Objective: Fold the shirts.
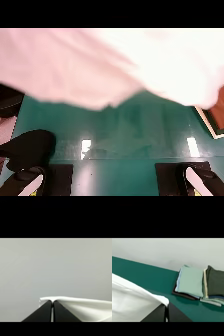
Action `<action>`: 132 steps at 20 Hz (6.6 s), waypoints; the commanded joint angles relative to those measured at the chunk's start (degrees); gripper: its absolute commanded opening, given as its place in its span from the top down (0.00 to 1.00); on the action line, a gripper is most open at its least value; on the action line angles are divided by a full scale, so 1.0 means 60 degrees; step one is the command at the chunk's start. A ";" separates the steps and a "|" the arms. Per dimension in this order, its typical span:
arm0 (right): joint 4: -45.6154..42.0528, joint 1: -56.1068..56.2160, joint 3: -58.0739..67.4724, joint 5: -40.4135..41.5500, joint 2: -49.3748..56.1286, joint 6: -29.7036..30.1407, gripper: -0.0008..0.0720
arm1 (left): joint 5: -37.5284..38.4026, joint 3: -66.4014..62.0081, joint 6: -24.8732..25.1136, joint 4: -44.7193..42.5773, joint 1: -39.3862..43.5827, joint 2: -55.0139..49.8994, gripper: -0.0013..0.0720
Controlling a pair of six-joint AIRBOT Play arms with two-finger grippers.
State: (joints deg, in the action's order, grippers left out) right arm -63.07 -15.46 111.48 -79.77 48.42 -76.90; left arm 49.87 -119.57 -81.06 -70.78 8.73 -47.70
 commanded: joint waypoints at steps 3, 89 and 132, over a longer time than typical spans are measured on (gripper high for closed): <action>0.0747 0.1417 -0.0918 -0.1585 0.1807 -0.0750 0.97 | 0.2109 0.1657 0.0000 0.0674 -0.0004 -0.1195 0.96; -0.2943 0.3042 0.1082 -0.0481 0.2149 -0.2098 0.97 | 0.0565 0.1100 0.0007 -0.0688 -0.0004 -0.1519 0.96; -0.0936 0.2699 -0.7133 0.0809 0.2535 -0.0994 0.37 | 0.2218 1.2910 -0.0233 0.0896 -0.2120 -0.3308 0.95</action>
State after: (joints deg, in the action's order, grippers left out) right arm -68.60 2.83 69.17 -72.84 63.92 -83.37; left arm 61.87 -41.95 -82.50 -66.57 -4.99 -67.57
